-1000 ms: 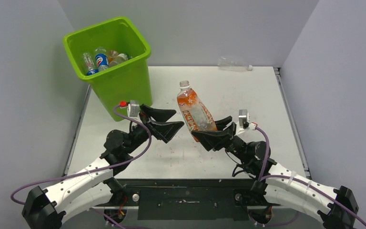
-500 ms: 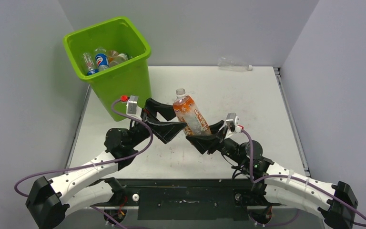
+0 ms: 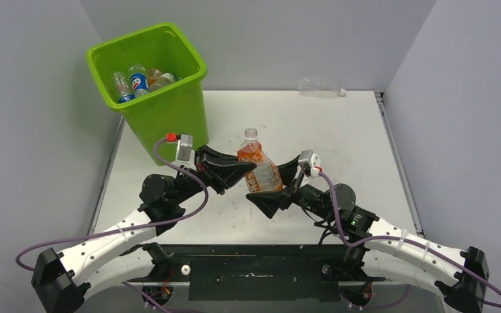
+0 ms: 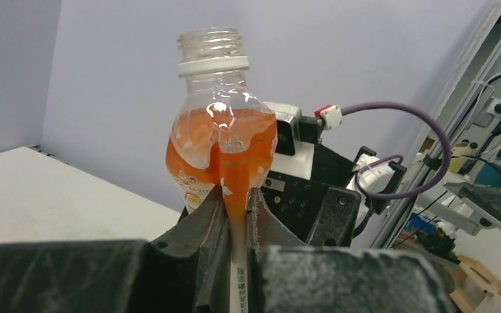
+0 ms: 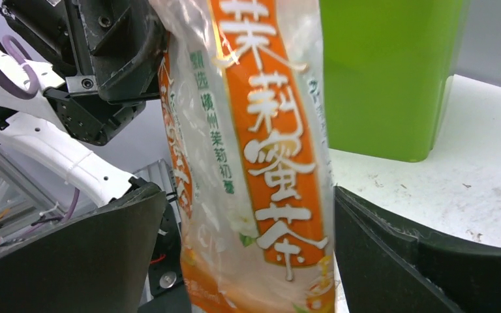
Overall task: Put the plastic bottles in the bin
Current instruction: Place the plastic bottle in the trash bin, then pick up the plastic bottle from the corner of the board.
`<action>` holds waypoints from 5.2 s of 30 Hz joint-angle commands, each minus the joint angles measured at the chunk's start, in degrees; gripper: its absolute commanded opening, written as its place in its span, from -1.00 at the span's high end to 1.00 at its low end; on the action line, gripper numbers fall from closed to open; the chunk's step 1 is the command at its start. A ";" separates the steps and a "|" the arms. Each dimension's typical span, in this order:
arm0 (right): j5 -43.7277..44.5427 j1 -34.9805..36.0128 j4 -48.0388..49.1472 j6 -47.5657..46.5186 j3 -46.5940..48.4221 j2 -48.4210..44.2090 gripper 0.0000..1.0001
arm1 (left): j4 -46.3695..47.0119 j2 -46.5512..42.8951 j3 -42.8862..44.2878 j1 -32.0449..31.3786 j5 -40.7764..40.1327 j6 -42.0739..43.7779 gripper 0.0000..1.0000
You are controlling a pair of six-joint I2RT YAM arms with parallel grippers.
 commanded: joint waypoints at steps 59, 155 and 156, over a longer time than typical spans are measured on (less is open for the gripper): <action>4.33 0.63 -22.97 -8.62 12.00 -3.47 -0.85 | -67.57 11.59 50.37 -1.58 -14.45 30.87 1.00; 17.75 -57.35 -16.05 67.80 100.48 118.27 -0.93 | -39.63 0.07 -1.37 2.89 -19.52 34.54 -0.93; 16.92 -57.43 -15.72 68.17 101.31 119.40 -0.95 | -39.60 0.29 -1.36 2.98 -19.30 34.58 -0.92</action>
